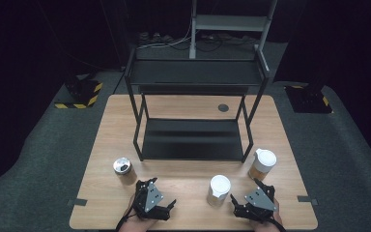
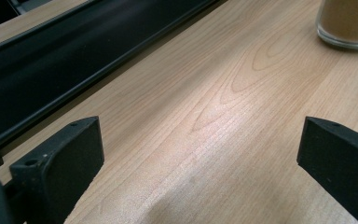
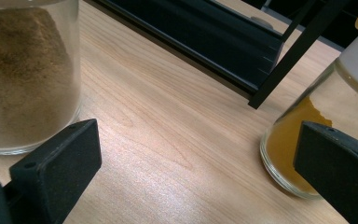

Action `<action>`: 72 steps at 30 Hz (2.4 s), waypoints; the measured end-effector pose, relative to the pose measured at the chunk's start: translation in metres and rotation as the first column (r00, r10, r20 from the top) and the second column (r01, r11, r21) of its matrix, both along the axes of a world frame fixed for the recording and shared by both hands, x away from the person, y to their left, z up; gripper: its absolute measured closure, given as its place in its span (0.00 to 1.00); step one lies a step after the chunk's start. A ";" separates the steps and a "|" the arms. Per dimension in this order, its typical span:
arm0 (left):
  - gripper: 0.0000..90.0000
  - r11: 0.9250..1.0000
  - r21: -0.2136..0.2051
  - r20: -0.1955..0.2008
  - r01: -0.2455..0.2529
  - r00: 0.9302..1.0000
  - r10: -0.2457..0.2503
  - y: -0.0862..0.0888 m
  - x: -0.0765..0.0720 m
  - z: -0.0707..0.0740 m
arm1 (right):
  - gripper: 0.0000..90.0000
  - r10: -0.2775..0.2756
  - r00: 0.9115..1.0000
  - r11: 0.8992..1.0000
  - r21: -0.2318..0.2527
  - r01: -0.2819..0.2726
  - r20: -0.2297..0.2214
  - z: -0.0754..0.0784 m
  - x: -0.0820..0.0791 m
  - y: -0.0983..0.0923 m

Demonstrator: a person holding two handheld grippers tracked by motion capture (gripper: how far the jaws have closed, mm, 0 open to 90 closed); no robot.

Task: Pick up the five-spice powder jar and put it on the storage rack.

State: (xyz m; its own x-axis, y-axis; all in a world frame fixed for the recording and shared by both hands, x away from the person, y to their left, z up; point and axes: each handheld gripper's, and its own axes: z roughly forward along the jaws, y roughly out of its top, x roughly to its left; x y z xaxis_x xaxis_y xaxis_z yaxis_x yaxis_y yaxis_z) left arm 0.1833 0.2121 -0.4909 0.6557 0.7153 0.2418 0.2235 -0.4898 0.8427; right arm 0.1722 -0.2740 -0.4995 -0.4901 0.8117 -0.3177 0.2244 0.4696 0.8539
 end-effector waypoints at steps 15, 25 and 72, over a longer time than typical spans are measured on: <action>0.01 1.000 0.024 -0.005 0.014 1.000 -0.014 -0.002 0.000 0.002 | 0.00 -0.012 1.000 1.000 0.009 0.012 -0.012 0.001 0.001 0.000; 0.01 1.000 -0.007 -0.025 0.024 0.999 -0.025 0.004 0.004 0.002 | 0.00 -0.009 1.000 1.000 0.003 0.009 -0.019 0.002 0.003 0.000; 0.01 0.989 -0.126 0.102 0.075 0.993 -0.062 0.038 -0.020 0.036 | 0.00 -0.001 1.000 1.000 -0.024 0.001 -0.015 0.002 0.002 0.004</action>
